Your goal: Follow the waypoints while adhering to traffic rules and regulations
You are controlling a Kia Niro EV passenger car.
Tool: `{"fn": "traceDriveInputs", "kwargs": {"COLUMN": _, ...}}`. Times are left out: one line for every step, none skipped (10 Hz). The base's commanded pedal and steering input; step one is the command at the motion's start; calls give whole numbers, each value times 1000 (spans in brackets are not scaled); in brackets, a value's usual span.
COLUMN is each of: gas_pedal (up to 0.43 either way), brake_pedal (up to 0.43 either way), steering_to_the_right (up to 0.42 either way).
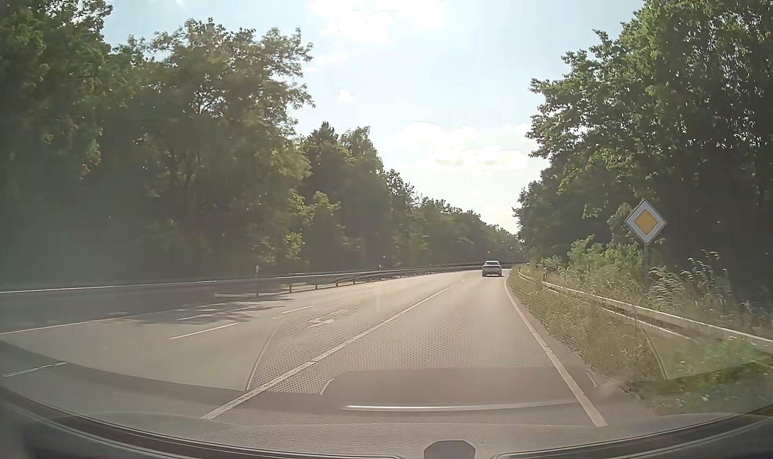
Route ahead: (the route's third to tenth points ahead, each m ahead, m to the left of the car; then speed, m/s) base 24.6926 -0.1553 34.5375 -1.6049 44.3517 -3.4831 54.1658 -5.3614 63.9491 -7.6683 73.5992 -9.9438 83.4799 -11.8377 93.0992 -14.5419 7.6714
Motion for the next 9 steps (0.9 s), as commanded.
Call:
{"fn": "traceDriveInputs", "kwargs": {"gas_pedal": 512, "brake_pedal": 37, "steering_to_the_right": 79}}
{"fn": "traceDriveInputs", "kwargs": {"gas_pedal": 512, "brake_pedal": 30, "steering_to_the_right": 76}}
{"fn": "traceDriveInputs", "kwargs": {"gas_pedal": 512, "brake_pedal": 30, "steering_to_the_right": 75}}
{"fn": "traceDriveInputs", "kwargs": {"gas_pedal": 512, "brake_pedal": 30, "steering_to_the_right": 72}}
{"fn": "traceDriveInputs", "kwargs": {"gas_pedal": 512, "brake_pedal": 30, "steering_to_the_right": 69}}
{"fn": "traceDriveInputs", "kwargs": {"gas_pedal": 512, "brake_pedal": 30, "steering_to_the_right": 63}}
{"fn": "traceDriveInputs", "kwargs": {"gas_pedal": 512, "brake_pedal": 37, "steering_to_the_right": 57}}
{"fn": "traceDriveInputs", "kwargs": {"gas_pedal": 512, "brake_pedal": 37, "steering_to_the_right": 51}}
{"fn": "traceDriveInputs", "kwargs": {"gas_pedal": 512, "brake_pedal": 30, "steering_to_the_right": 41}}
